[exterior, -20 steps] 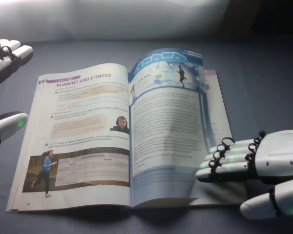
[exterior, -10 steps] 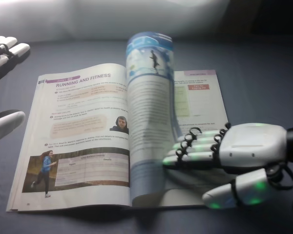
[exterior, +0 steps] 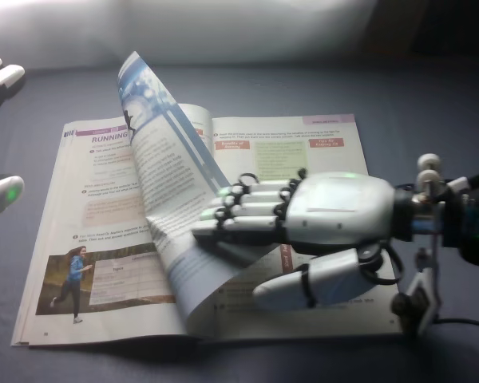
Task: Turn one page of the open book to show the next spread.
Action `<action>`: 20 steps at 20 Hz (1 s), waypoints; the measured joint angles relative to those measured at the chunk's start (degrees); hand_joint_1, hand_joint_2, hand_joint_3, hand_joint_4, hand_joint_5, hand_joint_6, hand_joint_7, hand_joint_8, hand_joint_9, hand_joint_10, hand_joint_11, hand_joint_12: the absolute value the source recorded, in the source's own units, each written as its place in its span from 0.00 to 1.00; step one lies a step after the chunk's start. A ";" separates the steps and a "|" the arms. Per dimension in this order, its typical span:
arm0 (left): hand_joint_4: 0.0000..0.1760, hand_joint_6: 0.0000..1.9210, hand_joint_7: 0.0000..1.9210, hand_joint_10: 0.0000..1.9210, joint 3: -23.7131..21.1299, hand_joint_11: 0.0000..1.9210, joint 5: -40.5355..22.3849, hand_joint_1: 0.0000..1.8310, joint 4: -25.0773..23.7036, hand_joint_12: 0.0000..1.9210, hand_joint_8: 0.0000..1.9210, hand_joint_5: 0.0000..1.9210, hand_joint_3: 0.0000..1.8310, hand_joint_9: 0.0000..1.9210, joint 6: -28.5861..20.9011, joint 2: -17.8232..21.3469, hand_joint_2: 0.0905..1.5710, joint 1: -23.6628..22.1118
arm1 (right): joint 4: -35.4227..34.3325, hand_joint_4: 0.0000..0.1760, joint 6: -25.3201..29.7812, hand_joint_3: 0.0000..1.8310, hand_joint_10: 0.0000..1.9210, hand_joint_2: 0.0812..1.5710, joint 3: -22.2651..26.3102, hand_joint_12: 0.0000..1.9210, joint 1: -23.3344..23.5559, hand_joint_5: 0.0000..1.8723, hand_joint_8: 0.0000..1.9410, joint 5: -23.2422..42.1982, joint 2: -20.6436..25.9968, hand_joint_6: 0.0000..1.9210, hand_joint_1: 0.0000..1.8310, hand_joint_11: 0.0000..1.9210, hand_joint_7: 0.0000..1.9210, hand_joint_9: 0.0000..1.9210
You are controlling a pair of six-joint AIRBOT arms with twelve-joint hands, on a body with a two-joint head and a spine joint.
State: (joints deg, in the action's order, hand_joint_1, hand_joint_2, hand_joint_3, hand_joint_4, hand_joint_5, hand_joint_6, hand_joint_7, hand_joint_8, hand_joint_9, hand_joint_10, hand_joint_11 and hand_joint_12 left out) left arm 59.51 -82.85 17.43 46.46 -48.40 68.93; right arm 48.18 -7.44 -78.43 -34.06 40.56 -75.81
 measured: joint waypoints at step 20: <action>0.05 0.00 0.01 0.00 -0.07 0.00 -6.34 0.00 8.81 0.28 0.00 0.05 0.00 0.01 0.46 0.76 0.93 3.63 | 1.66 0.00 -3.08 0.00 0.01 0.86 -3.39 0.43 12.52 0.17 0.01 8.15 -9.79 0.02 0.11 0.00 0.12 0.12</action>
State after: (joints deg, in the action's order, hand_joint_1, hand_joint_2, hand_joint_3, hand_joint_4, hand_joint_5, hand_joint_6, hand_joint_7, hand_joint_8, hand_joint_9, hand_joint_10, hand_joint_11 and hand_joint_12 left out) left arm 59.44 -89.19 26.24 46.92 -47.64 72.55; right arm 49.84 -10.52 -81.82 -21.54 48.71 -85.60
